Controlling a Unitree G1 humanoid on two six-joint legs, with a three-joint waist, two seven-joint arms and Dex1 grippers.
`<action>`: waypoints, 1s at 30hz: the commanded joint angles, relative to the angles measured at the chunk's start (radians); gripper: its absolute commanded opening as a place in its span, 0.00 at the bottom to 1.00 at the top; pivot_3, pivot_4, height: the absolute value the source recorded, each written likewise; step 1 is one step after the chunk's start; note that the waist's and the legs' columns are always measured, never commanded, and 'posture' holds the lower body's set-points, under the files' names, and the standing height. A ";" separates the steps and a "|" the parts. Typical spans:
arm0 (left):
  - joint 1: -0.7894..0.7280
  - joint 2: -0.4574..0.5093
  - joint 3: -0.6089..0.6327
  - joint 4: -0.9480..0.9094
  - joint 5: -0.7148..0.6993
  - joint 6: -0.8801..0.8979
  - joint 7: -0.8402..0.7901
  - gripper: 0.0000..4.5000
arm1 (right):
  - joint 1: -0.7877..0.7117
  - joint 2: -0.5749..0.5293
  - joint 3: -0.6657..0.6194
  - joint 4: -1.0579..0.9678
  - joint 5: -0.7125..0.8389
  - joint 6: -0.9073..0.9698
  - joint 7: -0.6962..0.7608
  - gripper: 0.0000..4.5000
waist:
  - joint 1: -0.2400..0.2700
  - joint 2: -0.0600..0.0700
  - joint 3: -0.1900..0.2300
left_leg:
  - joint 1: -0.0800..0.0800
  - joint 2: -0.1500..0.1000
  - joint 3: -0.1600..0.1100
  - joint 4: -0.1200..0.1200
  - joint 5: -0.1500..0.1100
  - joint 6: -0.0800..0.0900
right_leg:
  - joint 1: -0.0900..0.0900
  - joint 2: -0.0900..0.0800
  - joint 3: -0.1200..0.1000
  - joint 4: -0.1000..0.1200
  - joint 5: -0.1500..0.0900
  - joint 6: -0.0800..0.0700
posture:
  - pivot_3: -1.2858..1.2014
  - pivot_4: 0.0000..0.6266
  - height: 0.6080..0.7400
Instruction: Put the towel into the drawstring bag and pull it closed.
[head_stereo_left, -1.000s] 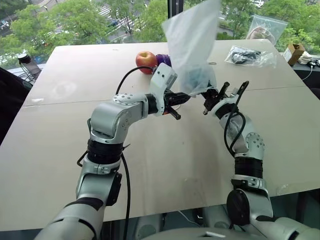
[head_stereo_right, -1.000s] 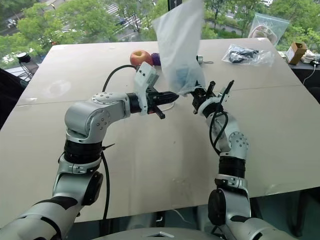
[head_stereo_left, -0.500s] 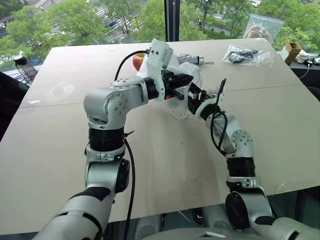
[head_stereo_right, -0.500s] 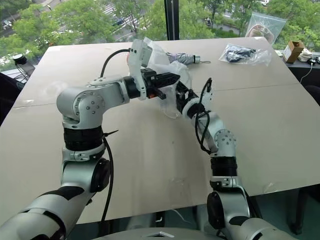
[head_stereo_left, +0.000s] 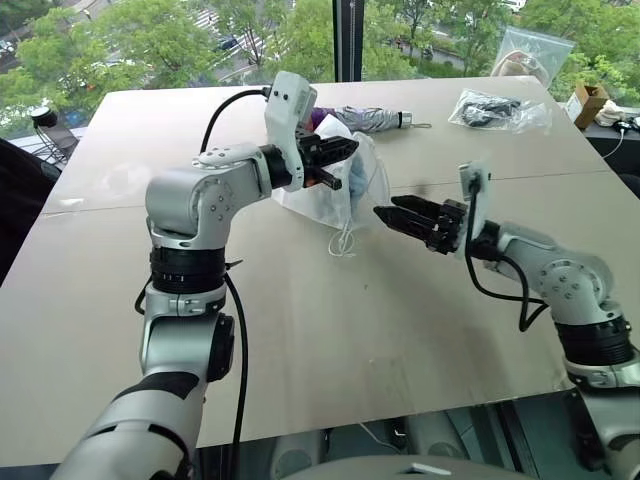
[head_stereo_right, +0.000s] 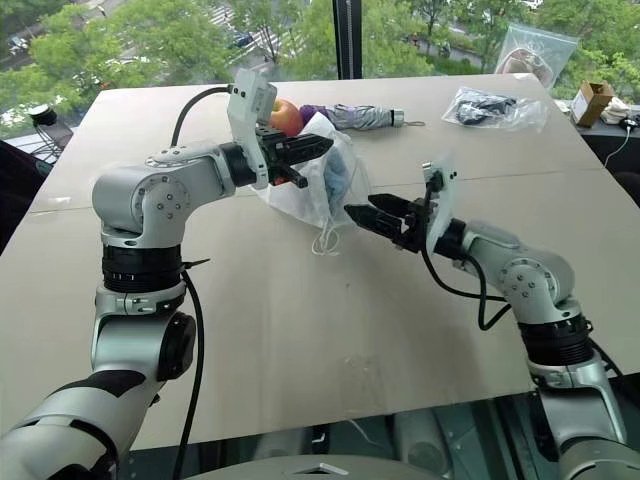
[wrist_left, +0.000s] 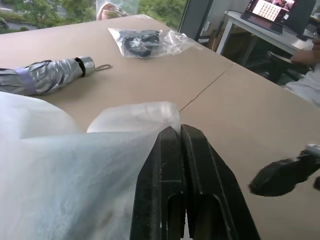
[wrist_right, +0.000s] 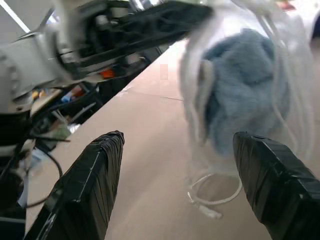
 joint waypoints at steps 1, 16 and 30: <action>-0.003 0.004 -0.008 -0.018 0.001 -0.035 -0.013 0.00 | -0.048 0.000 0.083 0.077 -0.284 -0.157 0.004 0.82 | -0.001 0.000 0.000 | 0.000 0.000 0.000 0.000 0.000 0.000 | 0.000 0.000 0.000 0.000 0.000 0.000 | 0.52 0.24 1.00; 0.019 0.008 -0.031 -0.038 0.004 -0.036 -0.009 0.00 | -0.057 0.176 0.093 0.206 -0.569 -0.219 -0.067 0.22 | 0.010 0.000 0.000 | -0.001 -0.001 -0.001 0.001 0.000 0.000 | 0.000 -0.002 0.002 -0.001 0.001 0.000 | 0.52 0.24 1.00; 0.038 -0.004 -0.052 -0.026 0.009 -0.044 -0.009 0.00 | 0.024 0.182 -0.002 0.066 -0.449 -0.036 -0.024 0.29 | 0.019 0.000 0.000 | 0.000 -0.001 0.000 0.001 0.000 0.000 | 0.000 -0.001 0.002 0.001 0.001 0.000 | 0.52 0.24 1.00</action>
